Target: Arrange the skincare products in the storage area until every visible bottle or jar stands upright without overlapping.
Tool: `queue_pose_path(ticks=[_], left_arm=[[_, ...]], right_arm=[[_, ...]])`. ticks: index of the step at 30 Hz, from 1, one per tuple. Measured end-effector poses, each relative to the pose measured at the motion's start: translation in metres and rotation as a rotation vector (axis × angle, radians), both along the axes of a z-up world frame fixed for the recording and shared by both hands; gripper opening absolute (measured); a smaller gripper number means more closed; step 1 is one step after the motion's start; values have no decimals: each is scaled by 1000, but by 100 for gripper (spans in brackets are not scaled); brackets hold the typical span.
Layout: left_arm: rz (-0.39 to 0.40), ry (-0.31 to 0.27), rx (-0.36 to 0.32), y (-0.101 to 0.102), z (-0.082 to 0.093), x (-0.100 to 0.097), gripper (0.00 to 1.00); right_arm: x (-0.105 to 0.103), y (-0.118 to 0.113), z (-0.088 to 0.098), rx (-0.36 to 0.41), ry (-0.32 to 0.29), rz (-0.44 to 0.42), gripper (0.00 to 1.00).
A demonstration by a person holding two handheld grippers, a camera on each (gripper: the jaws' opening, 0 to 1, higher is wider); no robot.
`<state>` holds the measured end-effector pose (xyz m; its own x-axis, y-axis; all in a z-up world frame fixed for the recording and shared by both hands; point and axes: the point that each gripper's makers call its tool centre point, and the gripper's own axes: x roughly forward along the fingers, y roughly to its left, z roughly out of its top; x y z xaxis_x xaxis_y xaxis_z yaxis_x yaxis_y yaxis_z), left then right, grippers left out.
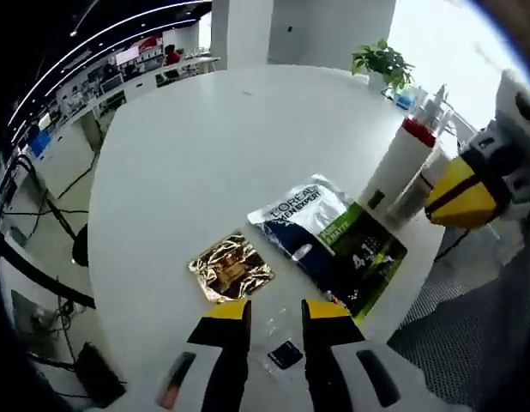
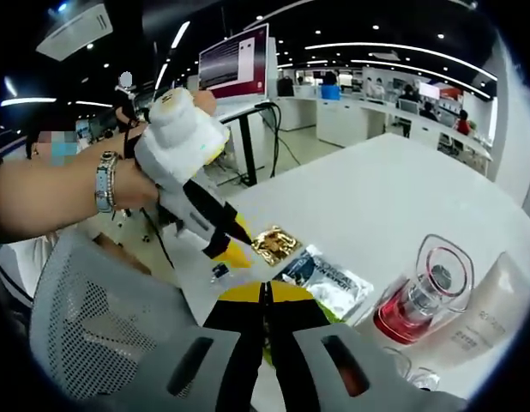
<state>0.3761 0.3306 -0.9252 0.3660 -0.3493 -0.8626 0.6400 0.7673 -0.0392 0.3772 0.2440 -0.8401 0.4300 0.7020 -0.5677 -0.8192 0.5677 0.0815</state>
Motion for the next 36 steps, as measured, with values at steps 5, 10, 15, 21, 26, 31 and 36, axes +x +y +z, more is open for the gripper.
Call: queue_pose_path(ticks=[5, 10, 15, 21, 26, 31, 36], left_arm=[[-40, 21, 7, -2, -11, -17, 27], [-44, 24, 43, 2, -20, -21, 26], [-30, 5, 24, 1, -18, -19, 26], [1, 15, -8, -2, -11, -19, 28], [66, -55, -104, -7, 19, -10, 34], [113, -171, -153, -8, 51, -5, 34], [180, -340, -294, -19, 99, 0, 34]], right_arm=[[0, 1, -1, -3, 0, 4, 1], [0, -1, -3, -10, 1, 1, 1], [2, -1, -2, -6, -1, -7, 1], [1, 0, -1, -8, -6, 1, 1], [-2, 4, -1, -6, -9, 18, 1], [-14, 14, 8, -10, -75, 134, 1], [-36, 20, 30, 59, -91, 279, 1]])
